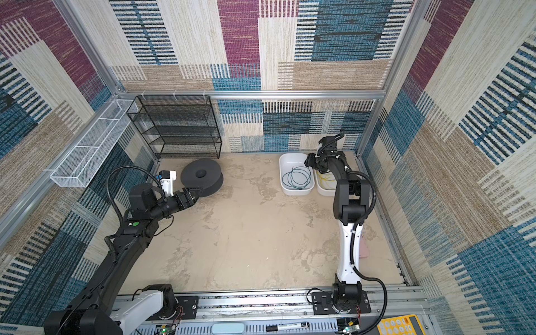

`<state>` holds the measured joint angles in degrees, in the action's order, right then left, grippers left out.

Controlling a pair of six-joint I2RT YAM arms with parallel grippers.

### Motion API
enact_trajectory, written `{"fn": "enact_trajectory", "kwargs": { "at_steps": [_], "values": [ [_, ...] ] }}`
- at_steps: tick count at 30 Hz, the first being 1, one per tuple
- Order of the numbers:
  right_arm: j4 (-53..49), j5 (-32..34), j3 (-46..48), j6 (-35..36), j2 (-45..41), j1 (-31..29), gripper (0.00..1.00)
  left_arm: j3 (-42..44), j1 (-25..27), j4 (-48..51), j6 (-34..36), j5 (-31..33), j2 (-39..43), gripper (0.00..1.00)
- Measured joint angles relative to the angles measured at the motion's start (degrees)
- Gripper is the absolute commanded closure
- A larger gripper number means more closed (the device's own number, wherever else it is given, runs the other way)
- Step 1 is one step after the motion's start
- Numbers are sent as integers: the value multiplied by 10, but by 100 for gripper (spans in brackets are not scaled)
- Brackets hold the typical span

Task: Wrap the cables

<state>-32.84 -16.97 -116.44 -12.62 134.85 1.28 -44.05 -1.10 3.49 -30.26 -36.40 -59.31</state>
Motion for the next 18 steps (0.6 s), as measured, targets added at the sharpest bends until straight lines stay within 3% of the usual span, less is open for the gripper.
{"fn": "enact_trajectory", "kwargs": {
  "at_steps": [6,9,12,18],
  "values": [
    [-16,-1,-88,-3,51,-2,44,0,0,-1,0,0,-3,23],
    [-26,1,-124,-5,76,-4,51,0,0,-1,0,0,-3,23],
    [-32,8,-129,-7,82,-5,61,-2,0,0,0,0,-3,23],
    [-33,18,-124,-9,82,-6,65,-9,0,1,0,0,-3,23]
  ]
}}
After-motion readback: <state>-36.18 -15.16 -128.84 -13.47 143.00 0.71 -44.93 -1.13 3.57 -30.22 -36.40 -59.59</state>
